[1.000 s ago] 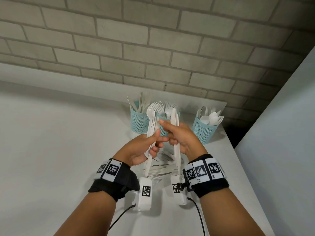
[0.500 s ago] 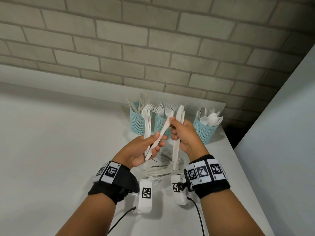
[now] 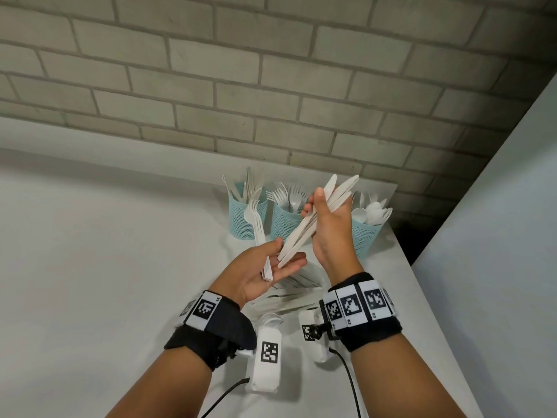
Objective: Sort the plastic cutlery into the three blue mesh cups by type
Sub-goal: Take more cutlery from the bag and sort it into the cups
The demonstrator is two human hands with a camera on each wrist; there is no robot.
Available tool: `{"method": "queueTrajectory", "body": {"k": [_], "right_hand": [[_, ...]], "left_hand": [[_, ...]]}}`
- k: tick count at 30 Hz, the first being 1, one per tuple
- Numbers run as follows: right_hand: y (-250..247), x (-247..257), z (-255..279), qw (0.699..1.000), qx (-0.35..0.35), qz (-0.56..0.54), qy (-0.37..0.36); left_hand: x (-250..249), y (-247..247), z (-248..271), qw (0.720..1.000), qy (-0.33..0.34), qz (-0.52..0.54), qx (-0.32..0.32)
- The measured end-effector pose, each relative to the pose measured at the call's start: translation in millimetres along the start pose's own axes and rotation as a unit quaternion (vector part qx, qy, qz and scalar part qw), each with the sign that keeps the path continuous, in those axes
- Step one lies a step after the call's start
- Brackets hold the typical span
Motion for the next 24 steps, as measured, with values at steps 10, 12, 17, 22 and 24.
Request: {"method": "queueTrajectory", "body": {"k": [10,12,17,22,24], "right_hand": [[9,-5,9,0.992,0.092,0.046,0.076],[11,-3,9,0.990,0.106,0.038,0.090],[15,1,11,0.989,0.109,0.072,0.072],[11,1,8,0.969,0.154,0.160,0.104],[8,3,4,0.958,0.138,0.227,0.107]], "left_hand": [[-2,2,3,0.999,0.025,0.029,-0.009],[-3,1,3,0.999,0.029,0.032,-0.015],[-4,2,3,0.999,0.040,-0.009,-0.015],[-7,0,2,0.998,0.064,-0.009,-0.022],[-10,-4,1,0.996,0.075,-0.037,-0.044]]}}
Point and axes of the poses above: each hand's wrist, its own z-axis away from the middle knuckle, its own y-axis out of the palm, x = y × z, the point moved 3 cm from there along -z, towards the middle knuckle, and after that the axes turned 2 degrees about -y, right-handed, at the moved point
